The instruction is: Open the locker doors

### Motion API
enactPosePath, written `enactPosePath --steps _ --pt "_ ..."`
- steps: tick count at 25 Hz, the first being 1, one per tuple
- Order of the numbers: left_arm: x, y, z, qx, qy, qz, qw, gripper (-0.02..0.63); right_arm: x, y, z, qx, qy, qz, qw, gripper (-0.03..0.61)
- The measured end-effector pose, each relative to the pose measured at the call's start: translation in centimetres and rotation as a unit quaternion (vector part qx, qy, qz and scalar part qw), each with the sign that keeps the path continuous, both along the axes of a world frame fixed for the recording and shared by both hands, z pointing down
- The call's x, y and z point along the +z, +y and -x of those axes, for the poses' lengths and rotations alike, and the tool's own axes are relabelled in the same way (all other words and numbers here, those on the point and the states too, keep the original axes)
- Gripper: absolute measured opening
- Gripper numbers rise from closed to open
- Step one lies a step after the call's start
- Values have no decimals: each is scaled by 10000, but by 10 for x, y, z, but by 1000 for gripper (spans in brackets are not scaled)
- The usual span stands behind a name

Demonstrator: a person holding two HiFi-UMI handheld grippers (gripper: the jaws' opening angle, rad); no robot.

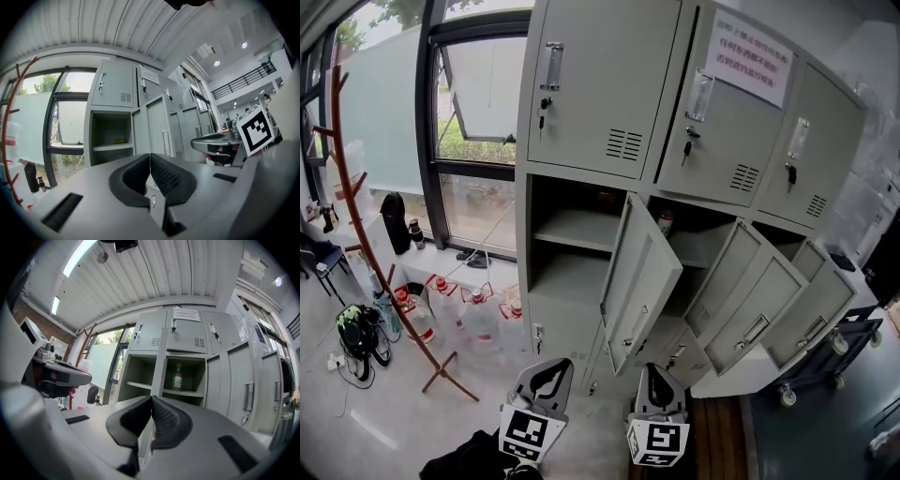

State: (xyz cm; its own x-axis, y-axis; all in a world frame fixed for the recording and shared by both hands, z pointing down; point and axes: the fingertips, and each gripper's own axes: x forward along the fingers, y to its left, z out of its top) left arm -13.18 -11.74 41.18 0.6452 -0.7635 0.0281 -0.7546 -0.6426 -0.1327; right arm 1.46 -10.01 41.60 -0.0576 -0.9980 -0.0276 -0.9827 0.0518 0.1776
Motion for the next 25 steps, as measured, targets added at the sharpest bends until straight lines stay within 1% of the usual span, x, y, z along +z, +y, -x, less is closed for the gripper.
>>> enactPosePath --steps 5,14,20,25 --pt "10 25 -6 78 -46 46 9999 25 13 34 3 -16 -106 11 9999 15" --pt "33 62 -10 107 -154 202 9996 25 45 82 -6 -29 -139 210 9997 15" --pt "48 78 -11 72 -213 318 9992 25 69 104 -14 35 -271 352 9990 15" --pt "49 83 -12 69 -235 324 9992 25 67 110 -15 36 -274 324 9991 15"
